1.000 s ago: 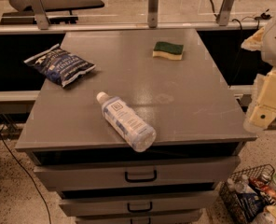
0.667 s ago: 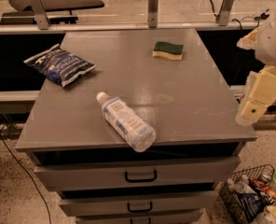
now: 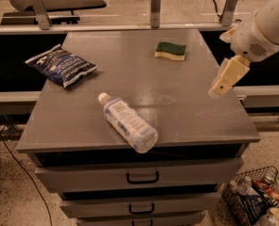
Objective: Move sponge near blue plastic bottle
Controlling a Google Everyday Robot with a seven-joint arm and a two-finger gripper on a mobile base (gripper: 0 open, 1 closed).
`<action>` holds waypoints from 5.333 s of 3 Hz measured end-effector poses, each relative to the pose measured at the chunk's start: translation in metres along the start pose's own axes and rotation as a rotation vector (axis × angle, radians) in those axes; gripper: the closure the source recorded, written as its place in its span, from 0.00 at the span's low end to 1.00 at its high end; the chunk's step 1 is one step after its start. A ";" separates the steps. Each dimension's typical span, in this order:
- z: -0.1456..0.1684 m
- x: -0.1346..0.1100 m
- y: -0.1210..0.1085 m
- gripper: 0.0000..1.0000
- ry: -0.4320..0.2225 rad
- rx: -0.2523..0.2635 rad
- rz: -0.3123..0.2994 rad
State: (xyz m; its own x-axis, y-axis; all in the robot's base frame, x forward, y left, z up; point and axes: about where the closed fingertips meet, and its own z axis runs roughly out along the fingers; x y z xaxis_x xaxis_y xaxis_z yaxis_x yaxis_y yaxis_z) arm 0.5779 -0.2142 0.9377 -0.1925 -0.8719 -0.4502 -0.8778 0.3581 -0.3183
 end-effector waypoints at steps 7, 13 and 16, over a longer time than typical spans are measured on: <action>0.203 -0.033 -0.175 0.42 -0.425 0.041 0.480; 0.085 -0.054 -0.042 1.00 -0.462 -0.113 0.214; 0.108 -0.070 0.070 1.00 -0.341 -0.415 -0.022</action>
Offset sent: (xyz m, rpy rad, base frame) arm 0.1979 0.0113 -0.0524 0.3753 -0.1423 -0.1030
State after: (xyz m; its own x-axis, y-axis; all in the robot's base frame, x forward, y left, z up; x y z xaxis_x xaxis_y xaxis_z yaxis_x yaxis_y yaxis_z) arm 0.5773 -0.0920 0.8564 -0.0787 -0.6949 -0.7148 -0.9929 0.1185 -0.0059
